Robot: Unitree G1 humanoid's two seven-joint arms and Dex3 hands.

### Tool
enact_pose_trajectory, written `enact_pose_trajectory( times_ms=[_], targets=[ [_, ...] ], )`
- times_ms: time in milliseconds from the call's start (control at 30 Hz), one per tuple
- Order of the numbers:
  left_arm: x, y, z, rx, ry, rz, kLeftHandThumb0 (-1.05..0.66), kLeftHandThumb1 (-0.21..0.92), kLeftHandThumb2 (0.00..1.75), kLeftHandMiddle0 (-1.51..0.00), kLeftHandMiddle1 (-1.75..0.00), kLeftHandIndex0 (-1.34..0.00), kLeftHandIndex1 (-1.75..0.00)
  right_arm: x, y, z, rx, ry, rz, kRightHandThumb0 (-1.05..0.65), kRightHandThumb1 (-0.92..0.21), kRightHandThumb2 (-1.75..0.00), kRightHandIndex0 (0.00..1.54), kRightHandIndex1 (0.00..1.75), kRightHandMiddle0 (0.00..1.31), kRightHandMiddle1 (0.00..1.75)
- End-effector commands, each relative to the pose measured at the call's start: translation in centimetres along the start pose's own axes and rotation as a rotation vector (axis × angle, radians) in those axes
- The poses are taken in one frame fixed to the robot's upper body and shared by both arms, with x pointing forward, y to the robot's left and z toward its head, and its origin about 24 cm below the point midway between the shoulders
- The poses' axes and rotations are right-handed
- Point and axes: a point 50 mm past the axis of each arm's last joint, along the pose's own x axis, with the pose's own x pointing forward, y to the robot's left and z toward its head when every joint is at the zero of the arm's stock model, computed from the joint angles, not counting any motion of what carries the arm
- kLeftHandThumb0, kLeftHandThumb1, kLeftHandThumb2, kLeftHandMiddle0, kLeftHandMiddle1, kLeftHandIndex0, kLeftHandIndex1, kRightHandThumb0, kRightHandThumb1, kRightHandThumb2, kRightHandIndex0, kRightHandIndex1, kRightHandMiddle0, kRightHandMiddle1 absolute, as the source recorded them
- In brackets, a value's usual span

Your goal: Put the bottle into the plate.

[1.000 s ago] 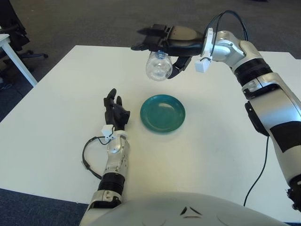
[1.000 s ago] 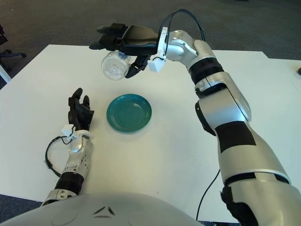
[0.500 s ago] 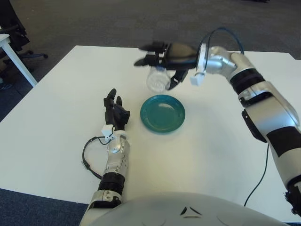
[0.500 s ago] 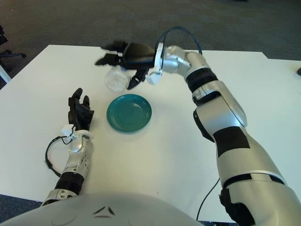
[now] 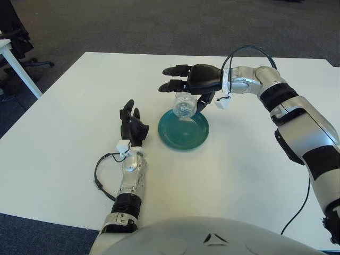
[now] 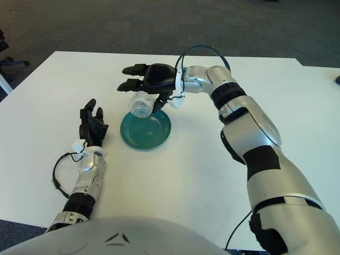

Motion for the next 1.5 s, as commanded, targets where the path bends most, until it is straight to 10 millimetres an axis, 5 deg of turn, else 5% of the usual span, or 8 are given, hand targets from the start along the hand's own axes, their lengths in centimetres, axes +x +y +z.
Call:
enact_pose_trajectory(
  times_ms=[0,400,833,1000,1067,1267,1467],
  targets=[
    [-3.11,-0.5,-4.01,-0.062,0.219,0.075,-0.91,0.92,1.15,-0.31,0.0,0.0,-0.8,0.27,-0.74,-0.27,-0.043,0.0,-0.004,-0.96,-0.92,-1.05,0.1,0.0,0.0,0.24],
    [-2.98,-0.36,-3.95,-0.084,0.217,0.092,-0.88,0.92,1.12,-0.3,0.0,0.0,-0.74,0.42,-0.93,-0.49,-0.06,0.011,-0.025,-0.96,-0.92,-0.98,0.09,0.0,0.0,0.21],
    [-2.85,-0.44,-4.05,-0.052,0.211,0.117,-0.87,0.92,1.06,-0.29,0.0,0.0,-0.73,0.44,-1.1,-0.48,-0.078,-0.019,0.034,-0.76,-0.91,-0.3,0.0,0.0,0.0,0.01],
    [-2.83,-0.47,-4.14,-0.034,0.209,0.117,-0.88,0.92,1.04,-0.26,0.0,0.0,-0.69,0.42,-1.09,-0.45,-0.075,-0.032,0.048,-0.45,-0.56,-0.75,0.0,0.0,0.0,0.0],
    [-2.85,-0.47,-4.17,-0.03,0.21,0.117,-0.88,0.92,1.03,-0.25,0.0,0.0,-0.68,0.43,-1.16,-0.45,-0.08,-0.037,0.049,-0.43,-0.51,-0.82,0.0,0.0,0.0,0.0],
    [-2.73,-0.36,-4.2,-0.035,0.22,0.119,-0.89,0.92,1.02,-0.23,0.0,0.0,-0.62,0.55,-1.47,-0.51,-0.09,-0.039,0.039,-0.74,-0.82,-0.41,0.0,0.0,0.0,0.0],
    [-2.69,-0.48,-3.96,-0.043,0.216,0.125,-0.89,0.92,1.01,-0.23,0.0,0.0,-0.58,0.55,-1.67,-0.59,-0.072,-0.027,0.012,-0.9,-0.91,-0.63,0.0,0.0,0.0,0.0]
  ],
)
